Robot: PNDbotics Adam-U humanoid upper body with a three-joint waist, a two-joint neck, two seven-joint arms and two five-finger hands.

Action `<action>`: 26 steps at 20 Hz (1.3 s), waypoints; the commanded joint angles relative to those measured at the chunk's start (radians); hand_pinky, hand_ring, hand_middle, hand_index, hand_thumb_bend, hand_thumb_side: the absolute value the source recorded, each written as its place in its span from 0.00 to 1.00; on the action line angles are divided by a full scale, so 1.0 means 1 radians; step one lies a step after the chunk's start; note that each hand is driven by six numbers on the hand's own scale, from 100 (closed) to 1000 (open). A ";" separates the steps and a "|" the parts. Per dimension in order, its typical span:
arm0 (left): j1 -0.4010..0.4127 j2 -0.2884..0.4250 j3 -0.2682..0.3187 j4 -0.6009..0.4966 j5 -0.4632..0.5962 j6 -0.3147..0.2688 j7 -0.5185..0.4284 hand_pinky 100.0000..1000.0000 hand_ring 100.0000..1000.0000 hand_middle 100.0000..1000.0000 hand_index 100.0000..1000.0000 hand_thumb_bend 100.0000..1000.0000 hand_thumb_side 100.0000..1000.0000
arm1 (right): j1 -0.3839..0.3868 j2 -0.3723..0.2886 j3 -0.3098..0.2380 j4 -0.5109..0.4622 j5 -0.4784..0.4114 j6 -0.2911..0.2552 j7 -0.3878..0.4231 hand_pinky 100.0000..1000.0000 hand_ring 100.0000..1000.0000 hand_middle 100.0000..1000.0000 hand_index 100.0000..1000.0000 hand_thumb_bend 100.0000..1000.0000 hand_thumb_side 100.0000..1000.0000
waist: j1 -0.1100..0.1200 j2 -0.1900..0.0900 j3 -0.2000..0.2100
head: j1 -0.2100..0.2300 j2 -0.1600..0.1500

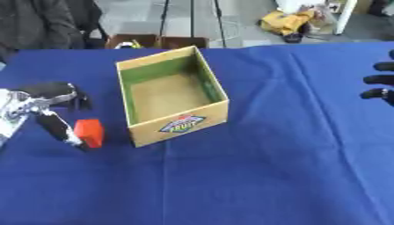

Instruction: Pick up objects on the table and place them in the box.

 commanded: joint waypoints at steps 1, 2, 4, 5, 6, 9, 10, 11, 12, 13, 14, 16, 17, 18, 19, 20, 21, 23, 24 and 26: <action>-0.014 0.000 0.000 0.021 -0.015 -0.001 0.016 0.63 0.55 0.56 0.73 0.88 0.30 | -0.014 -0.024 -0.004 -0.010 -0.007 -0.001 0.002 0.48 0.61 0.63 0.81 0.03 0.51 | -0.003 -0.010 -0.002 | 0.004 -0.008; -0.015 -0.006 0.000 0.031 -0.020 -0.002 0.020 0.63 0.55 0.56 0.73 0.87 0.30 | -0.014 -0.024 -0.004 -0.010 -0.007 -0.001 0.003 0.48 0.61 0.63 0.81 0.03 0.51 | -0.003 -0.009 -0.002 | 0.004 -0.008; -0.019 -0.016 -0.002 0.050 -0.032 -0.004 0.028 0.61 0.53 0.54 0.71 0.84 0.28 | -0.014 -0.023 -0.004 -0.009 -0.007 -0.001 0.003 0.48 0.61 0.63 0.81 0.03 0.51 | -0.004 -0.009 -0.003 | 0.006 -0.009; -0.021 -0.022 -0.001 0.061 -0.039 -0.004 0.036 0.60 0.52 0.53 0.70 0.83 0.27 | -0.015 -0.023 -0.004 -0.009 -0.007 0.000 0.003 0.48 0.61 0.63 0.81 0.03 0.51 | -0.004 -0.008 -0.004 | 0.007 -0.009; -0.023 -0.028 -0.001 0.073 -0.045 -0.003 0.045 0.56 0.48 0.49 0.68 0.79 0.25 | -0.015 -0.023 -0.004 -0.009 -0.008 0.000 0.003 0.48 0.61 0.63 0.81 0.03 0.51 | -0.004 -0.008 -0.005 | 0.007 -0.009; -0.032 -0.039 -0.002 0.105 -0.054 -0.002 0.080 0.49 0.41 0.42 0.60 0.68 0.20 | -0.016 -0.021 -0.003 -0.009 -0.008 0.000 0.004 0.48 0.61 0.63 0.81 0.03 0.51 | -0.005 -0.008 -0.008 | 0.008 -0.010; -0.035 -0.039 -0.002 0.110 -0.054 -0.002 0.089 0.43 0.35 0.35 0.53 0.61 0.18 | -0.016 -0.021 -0.003 -0.009 -0.008 0.000 0.004 0.48 0.61 0.63 0.81 0.03 0.51 | -0.005 -0.008 -0.008 | 0.008 -0.010; -0.039 -0.039 0.001 0.110 -0.051 -0.003 0.099 0.41 0.32 0.31 0.49 0.58 0.18 | -0.015 -0.021 -0.004 -0.008 -0.008 0.000 0.003 0.48 0.61 0.63 0.81 0.03 0.51 | -0.006 -0.007 -0.009 | 0.008 -0.010; -0.043 -0.038 0.004 0.107 -0.046 -0.003 0.105 0.40 0.31 0.30 0.48 0.57 0.17 | -0.014 -0.021 -0.004 -0.008 -0.008 0.000 0.003 0.48 0.61 0.63 0.81 0.03 0.51 | -0.006 -0.007 -0.009 | 0.008 -0.010; -0.049 -0.035 0.008 0.100 -0.041 -0.004 0.108 0.38 0.28 0.28 0.45 0.55 0.18 | -0.014 -0.021 -0.004 -0.008 -0.008 0.000 0.003 0.48 0.61 0.63 0.81 0.03 0.51 | -0.006 -0.008 -0.009 | 0.007 -0.009; -0.057 -0.032 0.013 0.090 -0.035 -0.005 0.107 0.38 0.28 0.27 0.45 0.55 0.18 | -0.013 -0.021 -0.004 -0.008 -0.008 0.000 0.003 0.48 0.61 0.63 0.81 0.03 0.51 | -0.006 -0.008 -0.009 | 0.007 -0.008; -0.080 -0.025 0.024 0.062 -0.011 -0.010 0.096 0.37 0.27 0.26 0.43 0.54 0.19 | -0.013 -0.022 -0.004 -0.007 -0.008 0.000 0.004 0.48 0.61 0.63 0.81 0.03 0.51 | -0.007 -0.009 -0.009 | 0.006 -0.008; -0.097 -0.020 0.027 0.045 0.000 -0.015 0.089 0.37 0.26 0.25 0.42 0.54 0.19 | -0.013 -0.022 -0.003 -0.007 -0.008 0.000 0.004 0.48 0.61 0.63 0.81 0.03 0.51 | -0.007 -0.010 -0.010 | 0.006 -0.007; -0.115 -0.018 0.032 0.029 0.016 -0.017 0.081 0.37 0.26 0.25 0.42 0.54 0.19 | -0.012 -0.022 -0.003 -0.007 -0.008 0.000 0.004 0.48 0.61 0.63 0.81 0.03 0.51 | -0.008 -0.011 -0.011 | 0.007 -0.007; -0.141 -0.018 0.036 0.015 0.039 -0.016 0.074 0.37 0.26 0.24 0.41 0.54 0.20 | -0.011 -0.022 -0.003 -0.006 -0.008 0.000 0.004 0.48 0.61 0.63 0.81 0.03 0.51 | -0.009 -0.013 -0.012 | 0.007 -0.006; -0.166 -0.020 0.038 0.004 0.059 -0.014 0.068 0.37 0.26 0.24 0.41 0.54 0.20 | -0.010 -0.021 -0.002 -0.005 -0.008 0.000 0.005 0.48 0.61 0.63 0.81 0.03 0.51 | -0.010 -0.015 -0.013 | 0.008 -0.005; -0.195 -0.025 0.041 -0.004 0.072 -0.010 0.065 0.37 0.26 0.24 0.41 0.54 0.21 | -0.009 -0.021 -0.001 -0.004 -0.009 0.000 0.006 0.48 0.61 0.63 0.81 0.03 0.51 | -0.011 -0.017 -0.015 | 0.010 -0.004; -0.261 -0.050 0.044 -0.002 0.071 -0.003 0.066 0.38 0.26 0.24 0.40 0.52 0.20 | -0.008 -0.019 0.002 -0.003 -0.010 0.002 0.008 0.48 0.61 0.63 0.81 0.02 0.51 | -0.013 -0.022 -0.022 | 0.015 -0.003; -0.296 -0.069 0.043 0.012 0.060 -0.001 0.069 0.38 0.26 0.24 0.40 0.52 0.20 | -0.008 -0.019 0.004 -0.002 -0.010 0.002 0.010 0.48 0.61 0.63 0.81 0.02 0.51 | -0.013 -0.025 -0.026 | 0.017 -0.002; -0.358 -0.106 0.034 0.059 0.040 -0.012 0.074 0.40 0.27 0.25 0.41 0.54 0.20 | -0.008 -0.017 0.008 -0.001 -0.012 0.003 0.014 0.48 0.61 0.63 0.81 0.02 0.51 | -0.014 -0.029 -0.036 | 0.024 -0.002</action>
